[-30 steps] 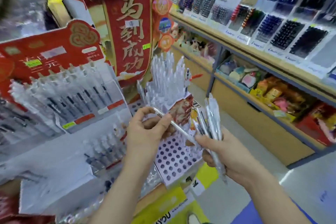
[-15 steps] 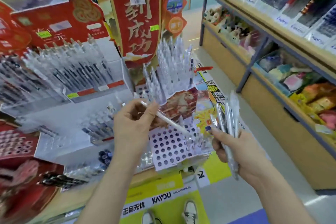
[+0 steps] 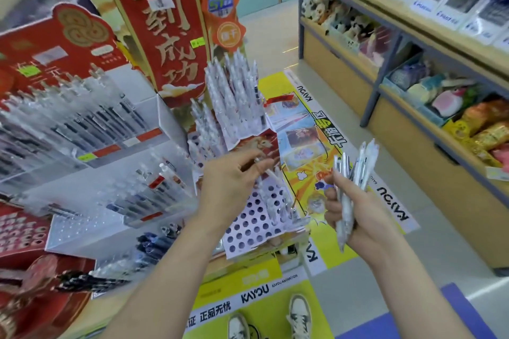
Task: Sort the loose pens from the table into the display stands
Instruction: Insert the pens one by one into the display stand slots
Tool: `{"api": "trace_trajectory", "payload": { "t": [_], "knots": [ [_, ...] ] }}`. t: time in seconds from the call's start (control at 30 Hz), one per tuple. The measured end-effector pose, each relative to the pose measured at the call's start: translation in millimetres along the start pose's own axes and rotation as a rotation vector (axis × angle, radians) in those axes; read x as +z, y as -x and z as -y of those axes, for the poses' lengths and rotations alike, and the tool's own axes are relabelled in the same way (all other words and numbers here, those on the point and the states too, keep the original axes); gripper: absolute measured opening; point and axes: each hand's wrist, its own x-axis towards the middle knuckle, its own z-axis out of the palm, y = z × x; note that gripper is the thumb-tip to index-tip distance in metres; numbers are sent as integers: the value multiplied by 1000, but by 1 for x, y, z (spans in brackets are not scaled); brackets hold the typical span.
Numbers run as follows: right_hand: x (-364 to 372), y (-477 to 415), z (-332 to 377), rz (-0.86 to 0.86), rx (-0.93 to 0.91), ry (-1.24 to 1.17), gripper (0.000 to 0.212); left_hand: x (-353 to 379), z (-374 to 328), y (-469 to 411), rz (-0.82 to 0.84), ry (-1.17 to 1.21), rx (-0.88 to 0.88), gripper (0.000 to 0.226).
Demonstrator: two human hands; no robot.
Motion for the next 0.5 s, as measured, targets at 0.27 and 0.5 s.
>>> {"api": "trace_trajectory", "payload": {
  "t": [0.27, 0.5],
  "knots": [
    [0, -6, -3, -4, 30, 13, 18, 22, 14, -4, 70, -153, 102, 19],
    [3, -7, -2, 20, 28, 54, 16, 28, 25, -11, 142, -236, 161, 21]
  ]
}}
